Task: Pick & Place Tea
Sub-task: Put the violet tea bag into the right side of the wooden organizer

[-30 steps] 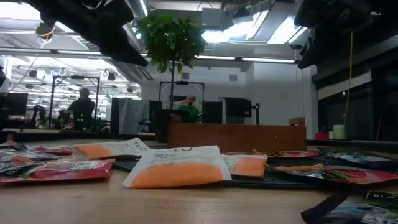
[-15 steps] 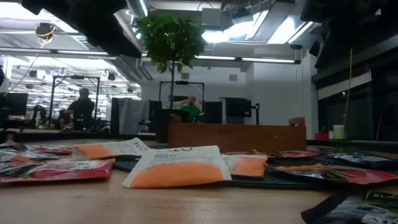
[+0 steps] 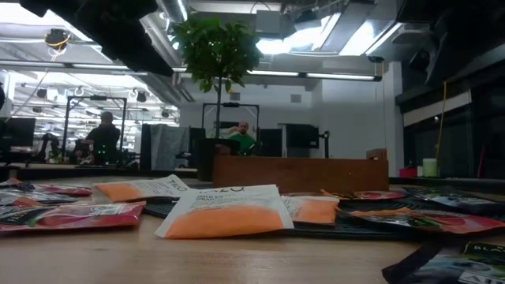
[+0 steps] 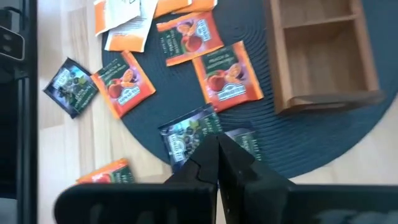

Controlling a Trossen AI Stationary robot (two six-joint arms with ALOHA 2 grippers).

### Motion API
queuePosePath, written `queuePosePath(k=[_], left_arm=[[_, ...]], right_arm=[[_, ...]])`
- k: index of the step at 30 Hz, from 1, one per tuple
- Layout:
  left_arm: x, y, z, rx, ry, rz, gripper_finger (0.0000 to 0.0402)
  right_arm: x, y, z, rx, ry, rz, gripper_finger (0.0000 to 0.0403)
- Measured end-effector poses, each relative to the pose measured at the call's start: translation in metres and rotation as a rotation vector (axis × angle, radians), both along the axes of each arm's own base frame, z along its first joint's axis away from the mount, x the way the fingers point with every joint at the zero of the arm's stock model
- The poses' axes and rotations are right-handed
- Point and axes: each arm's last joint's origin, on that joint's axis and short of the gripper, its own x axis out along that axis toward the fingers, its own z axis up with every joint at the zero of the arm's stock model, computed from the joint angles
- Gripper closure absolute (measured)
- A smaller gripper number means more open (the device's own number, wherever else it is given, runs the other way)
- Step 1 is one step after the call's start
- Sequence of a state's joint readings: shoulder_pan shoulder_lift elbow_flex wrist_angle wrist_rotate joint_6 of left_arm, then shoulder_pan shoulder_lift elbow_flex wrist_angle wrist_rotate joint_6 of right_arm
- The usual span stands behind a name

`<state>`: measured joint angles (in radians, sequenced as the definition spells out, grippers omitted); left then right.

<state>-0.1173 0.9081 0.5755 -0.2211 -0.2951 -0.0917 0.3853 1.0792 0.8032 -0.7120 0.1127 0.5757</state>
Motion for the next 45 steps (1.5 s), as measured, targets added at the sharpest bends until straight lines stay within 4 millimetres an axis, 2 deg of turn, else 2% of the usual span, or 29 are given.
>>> queuePosePath(k=[7, 14, 19, 28, 32, 40, 45], left_arm=[[0.000, 0.000, 0.000, 0.007, 0.002, -0.004, 0.0398], [0.000, 0.000, 0.000, 0.021, 0.006, -0.013, 0.0398], [0.000, 0.000, 0.000, 0.022, 0.006, -0.013, 0.0398], [0.000, 0.000, 0.000, 0.022, 0.006, -0.013, 0.0398], [0.000, 0.000, 0.000, 0.022, 0.006, -0.013, 0.0398], [0.000, 0.000, 0.000, 0.022, 0.006, -0.012, 0.0398], [0.000, 0.000, 0.000, 0.022, 0.005, -0.012, 0.0398]], right_arm=[[0.002, 0.005, -0.005, 0.015, 0.034, -0.024, 0.0397], [0.007, 0.007, -0.013, -0.003, 0.070, -0.025, 0.0361], [0.010, 0.008, -0.018, -0.012, 0.093, -0.028, 0.0315], [0.014, 0.010, -0.025, -0.027, 0.129, -0.023, 0.0207], [0.013, 0.010, -0.027, -0.022, 0.147, -0.019, 0.0177], [0.013, 0.005, -0.045, 0.076, 0.157, -0.059, 0.0173], [0.012, 0.002, -0.060, 0.026, 0.101, 0.013, 0.0179]])
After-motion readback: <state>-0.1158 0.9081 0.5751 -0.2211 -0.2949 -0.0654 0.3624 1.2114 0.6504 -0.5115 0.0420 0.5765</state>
